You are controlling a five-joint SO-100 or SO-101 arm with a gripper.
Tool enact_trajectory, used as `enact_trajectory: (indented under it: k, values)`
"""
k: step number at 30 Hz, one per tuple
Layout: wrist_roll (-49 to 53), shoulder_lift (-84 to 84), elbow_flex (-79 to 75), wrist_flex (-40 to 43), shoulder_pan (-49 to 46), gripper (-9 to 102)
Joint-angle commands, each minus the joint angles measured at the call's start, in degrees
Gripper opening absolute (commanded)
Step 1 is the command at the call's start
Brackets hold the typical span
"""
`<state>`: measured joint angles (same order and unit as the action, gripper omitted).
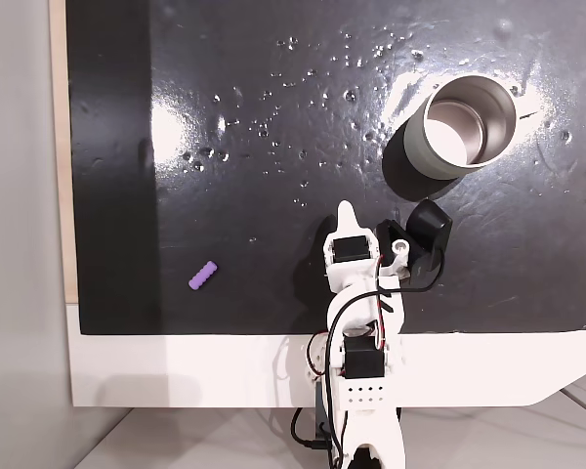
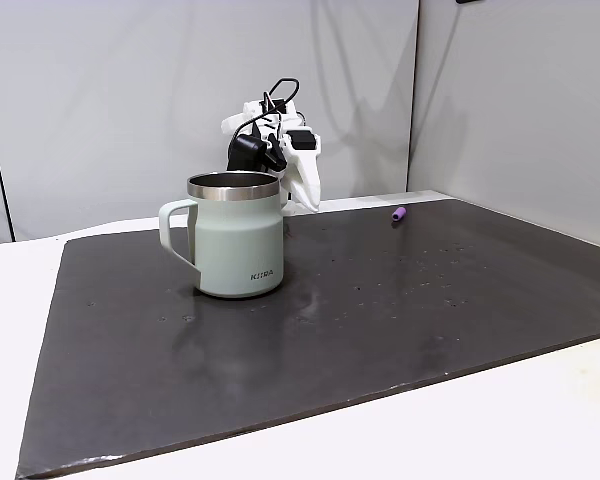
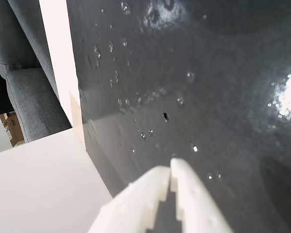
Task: Grasp a pengrip and put it in the cup.
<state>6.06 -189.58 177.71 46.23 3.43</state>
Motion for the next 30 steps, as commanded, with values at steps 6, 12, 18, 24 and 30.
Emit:
enact_trajectory:
  k: [6,12,18,24,30]
  values:
    - [6.77,-0.35,-0.18,-1.93,4.48,0]
    - [6.77,-0.35,-0.18,-1.85,4.13,0]
    - [10.20,0.26,-8.44,3.96,7.38,0]
    - [10.02,18.81,-23.12,5.45,10.46,0]
    - [9.93,33.66,-38.06,11.87,16.08,0]
